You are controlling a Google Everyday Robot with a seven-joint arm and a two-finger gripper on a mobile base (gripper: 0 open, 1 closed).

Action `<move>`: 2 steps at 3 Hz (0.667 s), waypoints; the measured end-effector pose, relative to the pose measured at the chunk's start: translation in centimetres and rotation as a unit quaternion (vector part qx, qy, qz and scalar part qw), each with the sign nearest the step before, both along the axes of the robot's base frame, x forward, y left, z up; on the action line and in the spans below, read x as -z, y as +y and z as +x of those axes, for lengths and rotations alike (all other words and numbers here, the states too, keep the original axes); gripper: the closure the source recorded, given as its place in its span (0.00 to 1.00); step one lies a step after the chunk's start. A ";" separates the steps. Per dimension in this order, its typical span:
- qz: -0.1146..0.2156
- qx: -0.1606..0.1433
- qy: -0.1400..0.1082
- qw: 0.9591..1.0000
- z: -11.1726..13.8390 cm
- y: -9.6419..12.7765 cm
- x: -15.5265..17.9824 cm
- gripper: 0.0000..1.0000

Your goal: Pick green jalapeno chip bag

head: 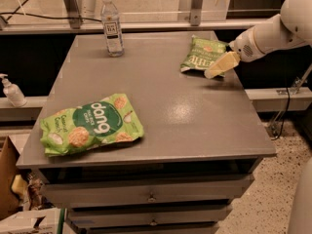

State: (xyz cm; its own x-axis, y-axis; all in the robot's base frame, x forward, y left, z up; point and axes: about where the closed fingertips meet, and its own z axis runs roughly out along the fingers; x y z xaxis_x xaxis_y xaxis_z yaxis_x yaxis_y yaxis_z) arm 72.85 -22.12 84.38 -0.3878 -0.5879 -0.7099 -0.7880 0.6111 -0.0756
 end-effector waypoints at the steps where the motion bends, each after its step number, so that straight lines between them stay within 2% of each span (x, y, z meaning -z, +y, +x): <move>1: 0.000 0.004 0.005 1.000 0.3 0.0 0.9 0.03; 2: 0.001 0.005 0.008 1.000 0.4 0.1 1.4 0.20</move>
Offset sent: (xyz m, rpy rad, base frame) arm 0.0032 -0.0032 -0.0147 0.0020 0.0126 -0.0210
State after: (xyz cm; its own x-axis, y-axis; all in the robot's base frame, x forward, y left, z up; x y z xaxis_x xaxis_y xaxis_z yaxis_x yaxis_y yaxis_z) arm 73.23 -22.00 82.98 -0.4042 -0.5823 -0.7054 -0.7830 0.6189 -0.0623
